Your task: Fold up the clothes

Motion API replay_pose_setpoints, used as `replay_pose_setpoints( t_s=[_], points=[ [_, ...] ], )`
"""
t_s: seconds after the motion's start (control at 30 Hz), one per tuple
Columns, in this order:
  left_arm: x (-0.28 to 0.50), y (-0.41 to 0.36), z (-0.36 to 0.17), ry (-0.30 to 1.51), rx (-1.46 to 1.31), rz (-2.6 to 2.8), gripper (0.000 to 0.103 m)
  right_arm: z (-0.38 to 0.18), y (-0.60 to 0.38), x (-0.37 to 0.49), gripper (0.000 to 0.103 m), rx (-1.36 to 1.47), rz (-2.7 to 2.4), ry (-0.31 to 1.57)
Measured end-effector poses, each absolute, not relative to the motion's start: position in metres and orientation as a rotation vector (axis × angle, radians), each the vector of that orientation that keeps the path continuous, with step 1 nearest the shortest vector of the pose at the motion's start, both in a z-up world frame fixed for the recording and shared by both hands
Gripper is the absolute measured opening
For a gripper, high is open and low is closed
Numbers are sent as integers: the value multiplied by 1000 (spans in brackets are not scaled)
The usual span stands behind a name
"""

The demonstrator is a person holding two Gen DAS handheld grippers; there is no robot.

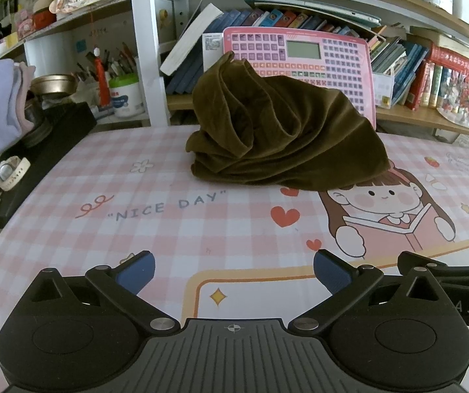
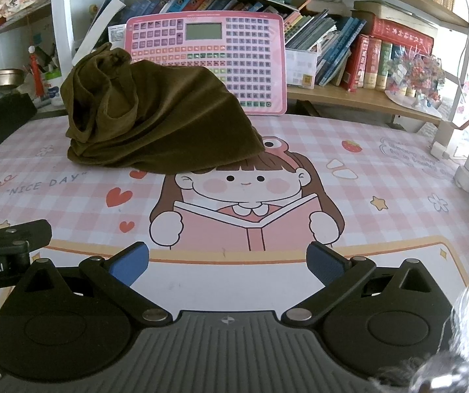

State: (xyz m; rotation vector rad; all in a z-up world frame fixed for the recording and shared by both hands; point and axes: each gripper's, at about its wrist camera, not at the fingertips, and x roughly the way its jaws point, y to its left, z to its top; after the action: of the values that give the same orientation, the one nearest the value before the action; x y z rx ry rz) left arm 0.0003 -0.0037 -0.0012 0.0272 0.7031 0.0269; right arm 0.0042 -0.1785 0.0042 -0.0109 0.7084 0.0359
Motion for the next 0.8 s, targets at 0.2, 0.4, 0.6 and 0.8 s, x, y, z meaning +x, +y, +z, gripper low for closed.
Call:
replay_pose_setpoints(
  t_s=[0.2,0.4,0.6,0.8],
  points=[
    [-2,-3,-1,704,26,29,103,4,-179,3,103,-11,34,710],
    [-2,-4,-1,704,25,31,103,5,-179,2,103,-12,31,711],
    [-3,-4,-1,704,27,31,103,5,-181,1,103,-8,26,713],
    [-1,-4,-2,711,27,34,103,4,-181,2,103,-6,24,719]
  ],
)
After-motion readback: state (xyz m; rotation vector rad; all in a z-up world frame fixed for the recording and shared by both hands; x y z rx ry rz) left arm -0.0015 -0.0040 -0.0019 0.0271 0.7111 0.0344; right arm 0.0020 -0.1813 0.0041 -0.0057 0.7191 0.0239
